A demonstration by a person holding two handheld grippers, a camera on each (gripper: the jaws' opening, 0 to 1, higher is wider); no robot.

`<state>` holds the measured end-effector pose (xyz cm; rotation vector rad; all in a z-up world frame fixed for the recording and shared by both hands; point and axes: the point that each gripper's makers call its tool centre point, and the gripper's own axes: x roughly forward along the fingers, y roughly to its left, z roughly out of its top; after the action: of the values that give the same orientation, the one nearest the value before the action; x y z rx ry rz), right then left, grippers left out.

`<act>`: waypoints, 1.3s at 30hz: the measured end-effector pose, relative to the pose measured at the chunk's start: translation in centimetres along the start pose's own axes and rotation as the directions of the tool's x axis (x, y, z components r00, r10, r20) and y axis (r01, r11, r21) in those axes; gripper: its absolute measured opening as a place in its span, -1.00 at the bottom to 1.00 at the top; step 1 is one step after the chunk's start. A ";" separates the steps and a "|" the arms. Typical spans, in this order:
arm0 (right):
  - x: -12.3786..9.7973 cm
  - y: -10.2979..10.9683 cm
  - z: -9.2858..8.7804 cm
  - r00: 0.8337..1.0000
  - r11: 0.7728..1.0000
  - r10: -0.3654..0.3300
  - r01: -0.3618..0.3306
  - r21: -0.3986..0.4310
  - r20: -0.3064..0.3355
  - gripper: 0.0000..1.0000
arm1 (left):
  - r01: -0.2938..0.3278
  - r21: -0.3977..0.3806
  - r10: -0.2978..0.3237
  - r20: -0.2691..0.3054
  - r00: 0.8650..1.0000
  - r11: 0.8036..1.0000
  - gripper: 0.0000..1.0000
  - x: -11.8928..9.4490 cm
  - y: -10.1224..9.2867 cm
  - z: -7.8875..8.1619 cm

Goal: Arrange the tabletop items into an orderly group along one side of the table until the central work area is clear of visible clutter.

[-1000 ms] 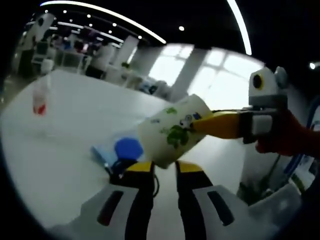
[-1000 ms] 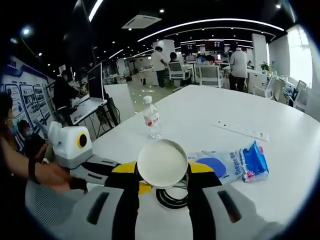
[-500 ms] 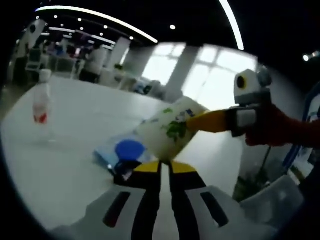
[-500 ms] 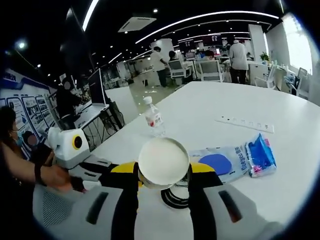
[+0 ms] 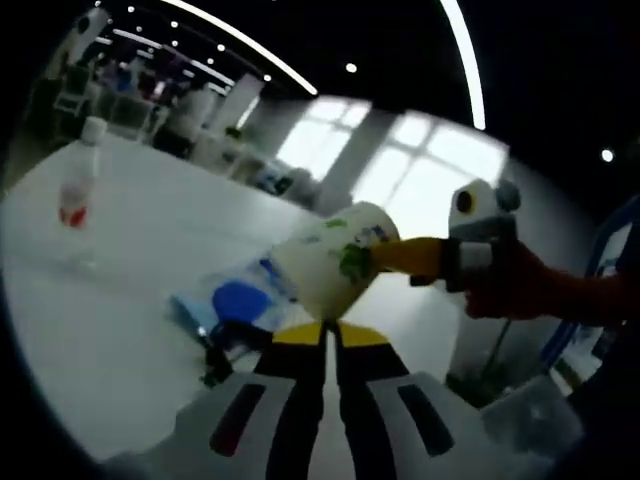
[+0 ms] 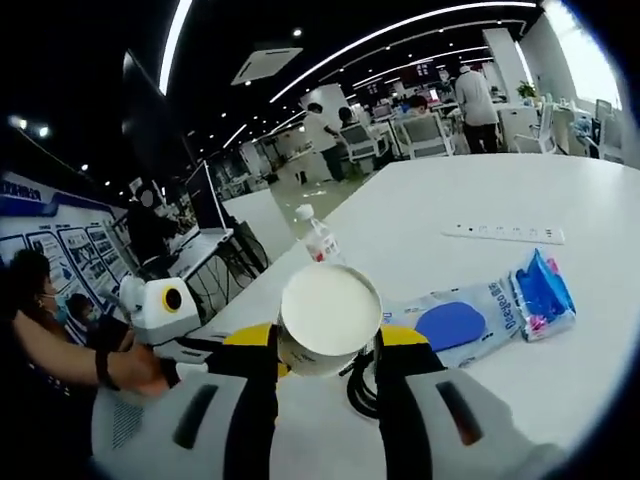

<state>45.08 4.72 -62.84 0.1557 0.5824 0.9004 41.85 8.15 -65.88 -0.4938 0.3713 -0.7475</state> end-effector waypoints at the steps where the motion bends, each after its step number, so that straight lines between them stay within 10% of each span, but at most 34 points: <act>1: 0.1 0.0 0.0 1.000 1.000 0.006 -0.006 0.008 0.003 -0.26 | 0.002 -0.003 -0.002 0.000 1.000 1.000 -1.00 -0.1 0.0 0.0; 25: 1.0 -0.1 -2.9 1.000 0.995 0.020 -0.018 0.097 -0.019 -0.24 | -0.005 0.024 0.006 -0.064 0.998 1.000 -1.00 -0.9 0.3 -0.9; 39: 1.4 -0.5 -3.8 0.996 0.999 -0.041 0.039 -0.032 -0.075 -0.20 | -0.055 0.042 0.060 -0.119 0.991 0.998 -1.00 -1.7 1.6 -2.2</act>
<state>44.03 5.06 -66.80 0.0827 0.6396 0.8786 40.46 9.71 -68.34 -0.4007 0.4804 -0.7294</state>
